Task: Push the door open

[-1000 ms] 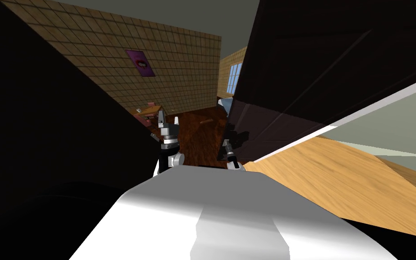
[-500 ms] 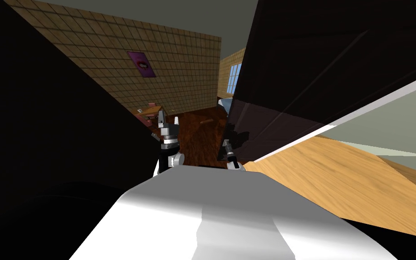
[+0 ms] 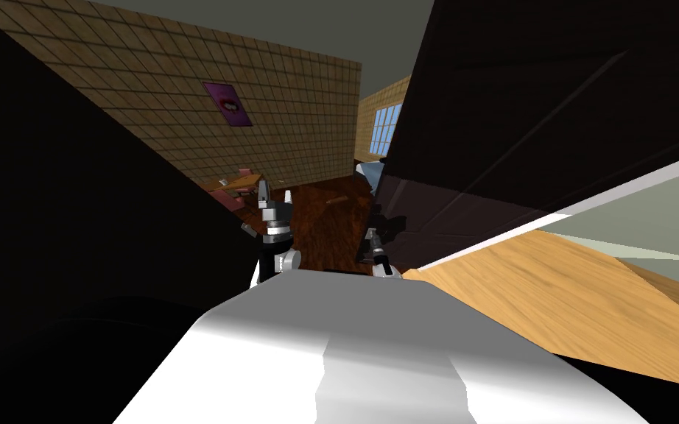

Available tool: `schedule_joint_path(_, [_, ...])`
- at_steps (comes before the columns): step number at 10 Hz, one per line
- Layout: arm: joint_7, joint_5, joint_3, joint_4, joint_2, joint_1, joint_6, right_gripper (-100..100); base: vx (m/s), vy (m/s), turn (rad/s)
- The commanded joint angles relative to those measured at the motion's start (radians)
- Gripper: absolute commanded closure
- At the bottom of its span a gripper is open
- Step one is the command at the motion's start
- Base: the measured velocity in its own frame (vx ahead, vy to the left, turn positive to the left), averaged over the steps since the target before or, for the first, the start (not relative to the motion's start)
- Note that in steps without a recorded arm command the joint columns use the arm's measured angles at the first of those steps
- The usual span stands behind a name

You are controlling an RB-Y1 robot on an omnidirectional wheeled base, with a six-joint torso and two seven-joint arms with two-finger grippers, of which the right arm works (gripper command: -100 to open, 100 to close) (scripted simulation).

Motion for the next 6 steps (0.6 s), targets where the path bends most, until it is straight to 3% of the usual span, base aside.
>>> schedule_joint_path(1, [-0.002,-0.005,-0.012,-0.044,-0.019,0.016,0.018,100,0.132,0.056,-0.031])
schedule_joint_path(5, [-0.002,-0.005,-0.012,-0.044,-0.019,0.016,0.018,100,0.012,0.008,0.004])
schedule_joint_path(6, [0.004,-0.016,-0.031,-0.043,-0.029,0.015,0.019,100,0.100,0.051,-0.061])
